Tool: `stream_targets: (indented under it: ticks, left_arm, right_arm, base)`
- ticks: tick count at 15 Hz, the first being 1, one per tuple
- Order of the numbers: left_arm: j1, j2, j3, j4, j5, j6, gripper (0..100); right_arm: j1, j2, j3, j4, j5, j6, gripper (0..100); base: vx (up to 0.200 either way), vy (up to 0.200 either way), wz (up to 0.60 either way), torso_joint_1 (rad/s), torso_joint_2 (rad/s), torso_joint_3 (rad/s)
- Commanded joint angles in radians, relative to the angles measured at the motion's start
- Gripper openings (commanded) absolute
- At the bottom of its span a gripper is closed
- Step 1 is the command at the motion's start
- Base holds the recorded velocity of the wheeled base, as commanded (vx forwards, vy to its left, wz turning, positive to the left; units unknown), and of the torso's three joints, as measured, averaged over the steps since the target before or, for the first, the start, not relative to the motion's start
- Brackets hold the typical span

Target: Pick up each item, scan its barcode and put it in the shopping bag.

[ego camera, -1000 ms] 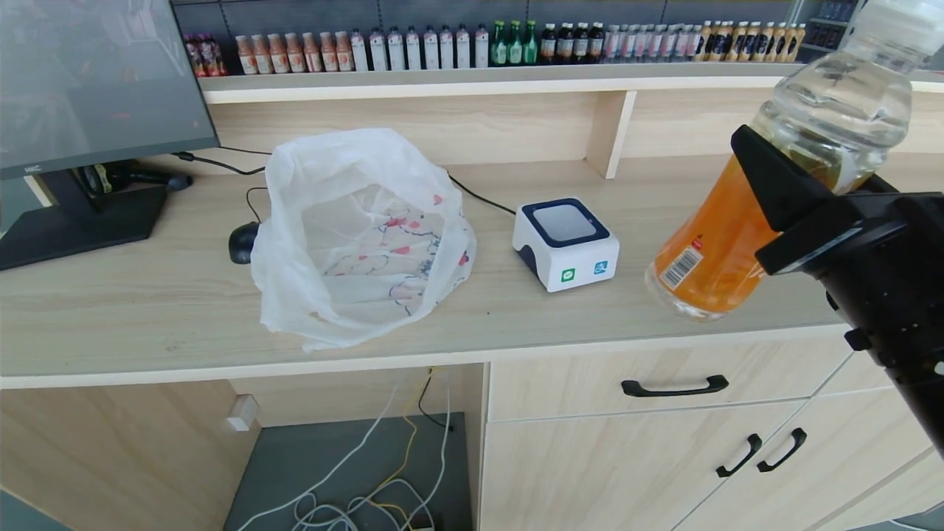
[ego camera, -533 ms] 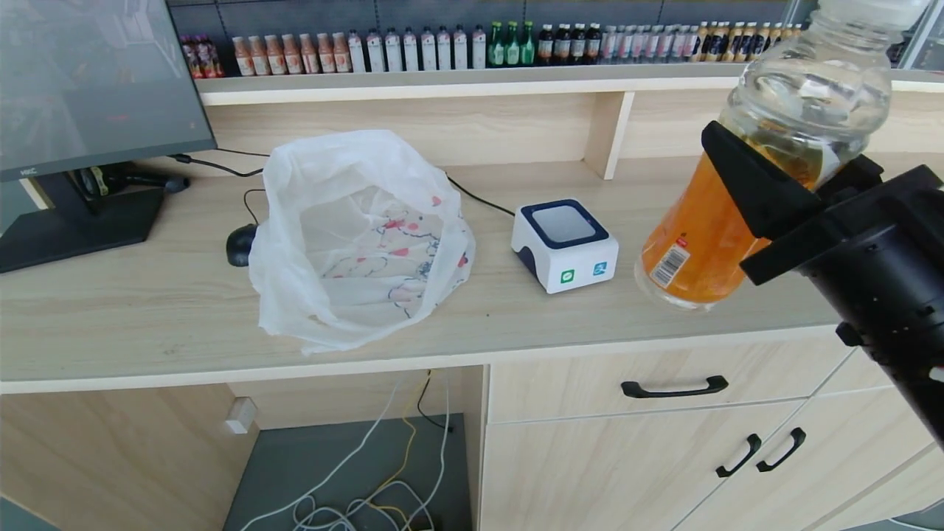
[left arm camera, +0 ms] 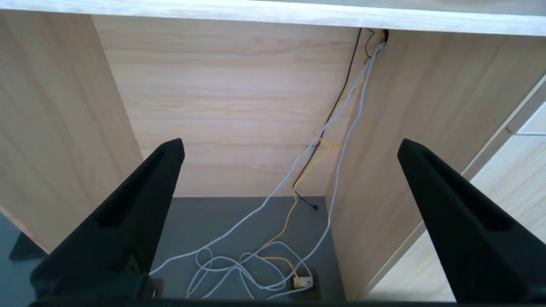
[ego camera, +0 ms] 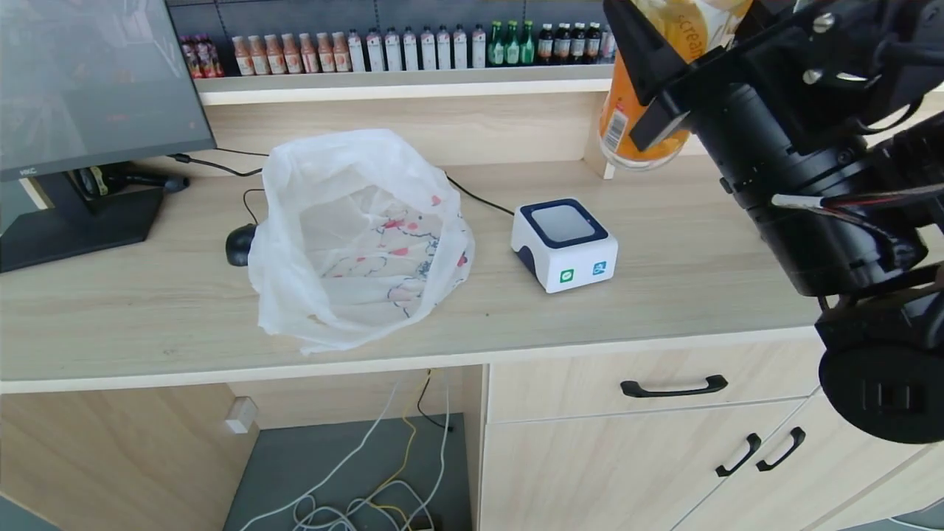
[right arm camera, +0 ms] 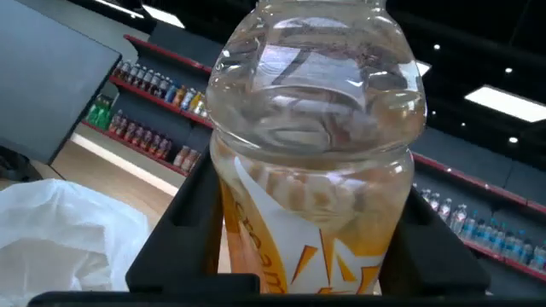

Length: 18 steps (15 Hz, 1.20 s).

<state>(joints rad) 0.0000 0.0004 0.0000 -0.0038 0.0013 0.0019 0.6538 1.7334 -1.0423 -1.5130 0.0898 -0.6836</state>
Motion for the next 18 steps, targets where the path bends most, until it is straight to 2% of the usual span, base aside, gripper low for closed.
stream_targets:
  ticks: [1,5,8,11,18]
  left_arm:
    - [0.000,0.000,0.000,-0.001,0.000,0.000,100]
    - [0.000,0.000,0.000,-0.001,0.000,0.000,100]
    - [0.000,0.000,0.000,-0.001,0.000,0.001,100]
    - [0.000,0.000,0.000,-0.001,0.000,0.000,100]
    - [0.000,0.000,0.000,-0.001,0.000,0.001,100]
  right_arm:
    - [-0.002,0.126,-0.094,-0.001,0.091,-0.079,0]
    - [-0.082,0.150,-0.110,0.000,0.338,-0.155,0]
    - [-0.089,0.175,-0.105,0.007,0.502,-0.215,0]
    - [-0.100,0.204,-0.100,0.007,0.585,-0.283,0]
    - [-0.180,0.250,-0.088,-0.006,0.694,-0.406,0]
  base:
    - [0.000,0.000,0.00,0.000,0.00,0.000]
    - [0.000,0.000,0.00,0.000,0.00,0.000]
    - [0.000,0.000,0.00,0.000,0.00,0.000]
    - [0.000,0.000,0.00,0.000,0.00,0.000]
    - [0.000,0.000,0.00,0.000,0.00,0.000]
